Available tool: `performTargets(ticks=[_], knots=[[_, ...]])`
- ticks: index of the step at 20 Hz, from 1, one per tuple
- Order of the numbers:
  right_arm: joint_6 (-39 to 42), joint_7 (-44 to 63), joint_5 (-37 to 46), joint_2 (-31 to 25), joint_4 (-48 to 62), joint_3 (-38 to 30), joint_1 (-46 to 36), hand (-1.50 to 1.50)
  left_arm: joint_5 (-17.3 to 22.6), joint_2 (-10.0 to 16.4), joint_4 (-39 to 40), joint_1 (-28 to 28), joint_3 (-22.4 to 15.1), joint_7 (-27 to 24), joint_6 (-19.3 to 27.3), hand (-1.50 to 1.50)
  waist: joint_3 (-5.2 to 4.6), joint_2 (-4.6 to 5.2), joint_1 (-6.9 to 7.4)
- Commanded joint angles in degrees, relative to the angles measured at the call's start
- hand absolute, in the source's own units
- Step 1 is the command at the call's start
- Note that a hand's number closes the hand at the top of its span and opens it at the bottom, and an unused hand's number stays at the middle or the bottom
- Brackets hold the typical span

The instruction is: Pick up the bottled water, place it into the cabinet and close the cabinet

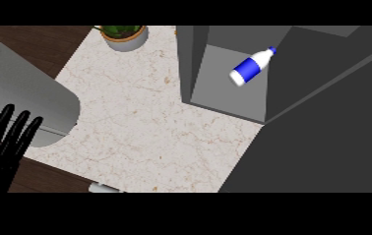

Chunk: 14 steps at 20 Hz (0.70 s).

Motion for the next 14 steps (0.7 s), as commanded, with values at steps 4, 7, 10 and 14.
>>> performTargets(ticks=[4,7,10,14], knots=[[-0.2,6.1,-1.9,4.0,1.9,6.0,-5.5,1.5,0.9,0.6,0.7,-1.0,1.0,0.4,-0.6,-1.5,-0.03,0.77,-0.61],[-0.6,7.4,-4.1,5.9,3.7,6.8,-6.5,1.5,1.0,0.5,0.8,-0.8,1.1,0.3,-0.6,-1.5,0.06,1.02,-0.02],[0.1,8.1,-8.7,7.4,6.1,8.5,-6.8,1.5,1.1,0.8,1.0,-1.0,1.1,0.5,-1.4,-1.5,0.16,1.77,0.85],[1.0,9.2,-14.0,8.5,8.5,8.6,-8.5,1.5,1.6,1.2,1.2,-1.7,1.6,0.7,-2.1,-1.5,0.25,1.99,1.21]])
